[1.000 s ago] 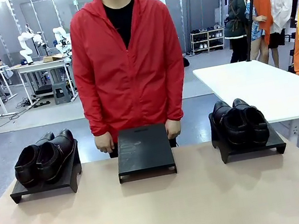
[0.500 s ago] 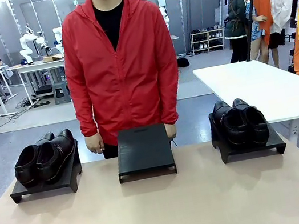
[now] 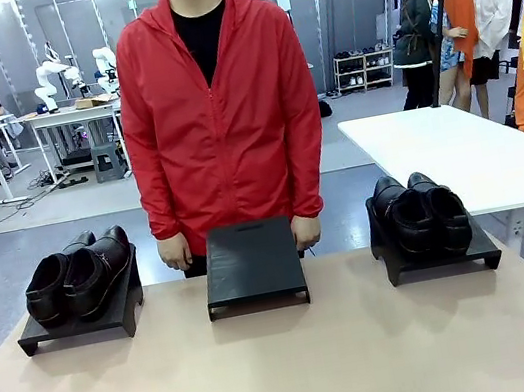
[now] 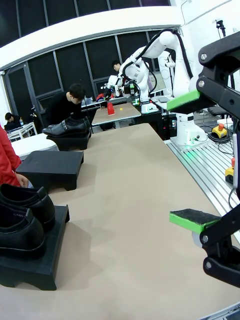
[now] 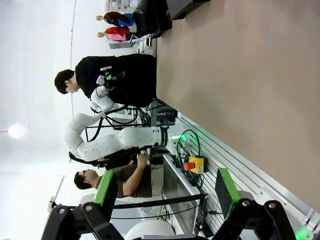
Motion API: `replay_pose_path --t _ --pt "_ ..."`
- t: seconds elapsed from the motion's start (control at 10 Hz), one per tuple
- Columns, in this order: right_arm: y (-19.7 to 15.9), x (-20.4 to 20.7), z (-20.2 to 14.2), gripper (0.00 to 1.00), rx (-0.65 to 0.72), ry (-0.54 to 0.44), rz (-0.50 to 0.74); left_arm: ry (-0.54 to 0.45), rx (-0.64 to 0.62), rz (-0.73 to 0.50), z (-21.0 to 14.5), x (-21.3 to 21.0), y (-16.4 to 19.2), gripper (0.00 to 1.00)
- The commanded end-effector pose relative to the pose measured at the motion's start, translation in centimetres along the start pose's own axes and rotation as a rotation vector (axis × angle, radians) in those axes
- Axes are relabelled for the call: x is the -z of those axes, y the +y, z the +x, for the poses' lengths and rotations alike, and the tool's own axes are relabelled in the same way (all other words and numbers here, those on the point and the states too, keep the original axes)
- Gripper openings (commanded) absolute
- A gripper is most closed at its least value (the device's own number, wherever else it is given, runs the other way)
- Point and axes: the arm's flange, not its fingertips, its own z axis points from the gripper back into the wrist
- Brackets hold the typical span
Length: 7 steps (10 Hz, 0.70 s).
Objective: Place the shoes on the stand as instructed by the person.
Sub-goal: Pick up another pair of Shoes and place it on the Shoes Stand indicated by the person.
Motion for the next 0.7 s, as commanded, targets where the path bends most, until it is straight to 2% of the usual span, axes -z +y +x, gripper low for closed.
replay_pose_path --t 0.0,0.6 --pt "0.25 -0.24 -0.19 1.0 -0.009 0.007 -0.008 0.003 0.014 -0.012 -0.26 -0.13 -0.06 0.98" --pt "0.25 -0.24 -0.19 1.0 -0.009 0.007 -0.008 0.003 0.014 -0.012 -0.26 -0.13 -0.06 0.98"
